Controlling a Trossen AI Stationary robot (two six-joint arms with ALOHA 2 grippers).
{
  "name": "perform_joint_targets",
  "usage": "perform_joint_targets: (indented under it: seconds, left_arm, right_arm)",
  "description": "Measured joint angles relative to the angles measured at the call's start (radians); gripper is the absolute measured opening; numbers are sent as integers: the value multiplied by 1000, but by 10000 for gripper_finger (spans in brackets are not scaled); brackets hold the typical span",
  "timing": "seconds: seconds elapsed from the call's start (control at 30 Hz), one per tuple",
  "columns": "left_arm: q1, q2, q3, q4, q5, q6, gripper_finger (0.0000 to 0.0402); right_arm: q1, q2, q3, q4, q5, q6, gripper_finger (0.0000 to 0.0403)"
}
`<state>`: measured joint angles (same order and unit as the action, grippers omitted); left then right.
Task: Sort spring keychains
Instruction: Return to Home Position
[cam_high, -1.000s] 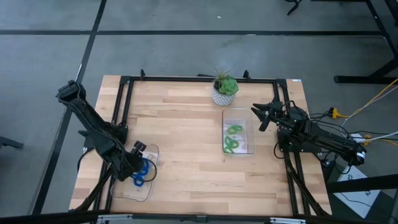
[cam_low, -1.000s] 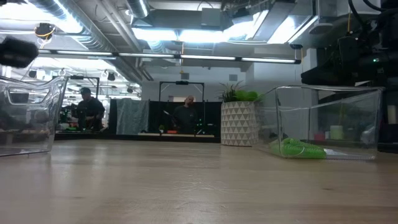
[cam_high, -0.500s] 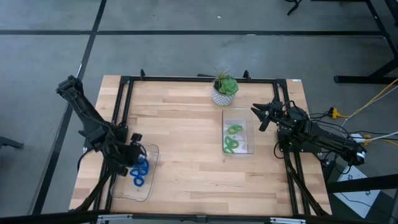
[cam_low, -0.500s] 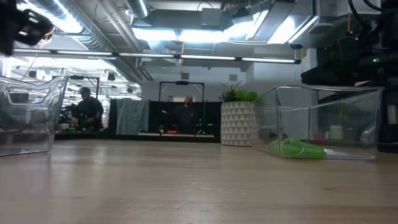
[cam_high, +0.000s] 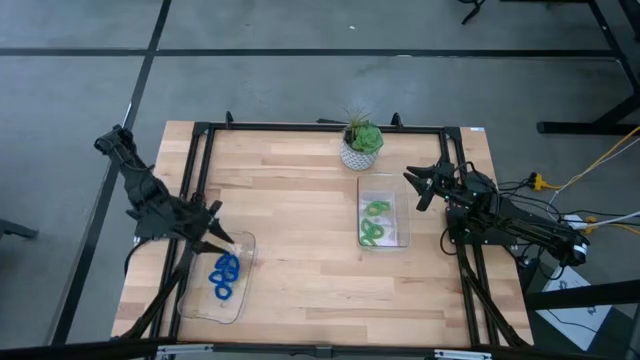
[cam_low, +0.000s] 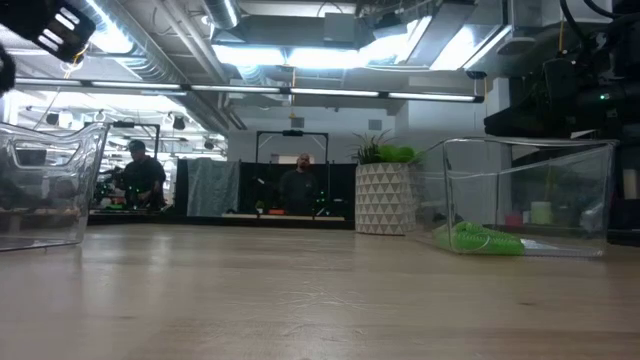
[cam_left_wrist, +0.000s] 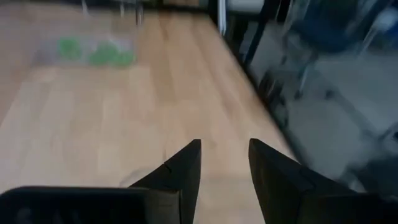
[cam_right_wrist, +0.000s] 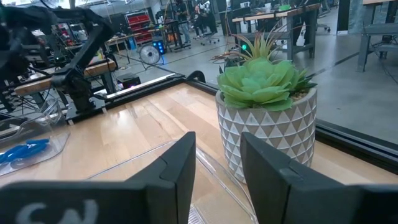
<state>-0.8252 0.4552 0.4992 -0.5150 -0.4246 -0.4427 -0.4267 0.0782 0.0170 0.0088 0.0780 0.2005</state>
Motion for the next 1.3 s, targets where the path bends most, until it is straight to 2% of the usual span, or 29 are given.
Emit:
perform_joint_targets:
  seconds: [0.2, 0.43, 0.83, 1.07, 1.3]
  left_arm:
    - [102, -106, -128, 235, 58, 11, 116]
    - [255, -188, -210, 386, 125, 44, 99]
    - [585, -215, -349, 649, 331, 10, 59]
    - [701, -225, -408, 744, 395, -26, 37]
    - [790, -265, -436, 721, 459, -28, 14]
  right_arm:
    - [0, 0, 0, 0, 0, 0, 126]
    - [0, 0, 0, 0, 0, 0, 126]
    - [0, 0, 0, 0, 0, 0, 126]
    - [0, 0, 0, 0, 0, 0, 126]
    - [0, 0, 0, 0, 0, 0, 126]
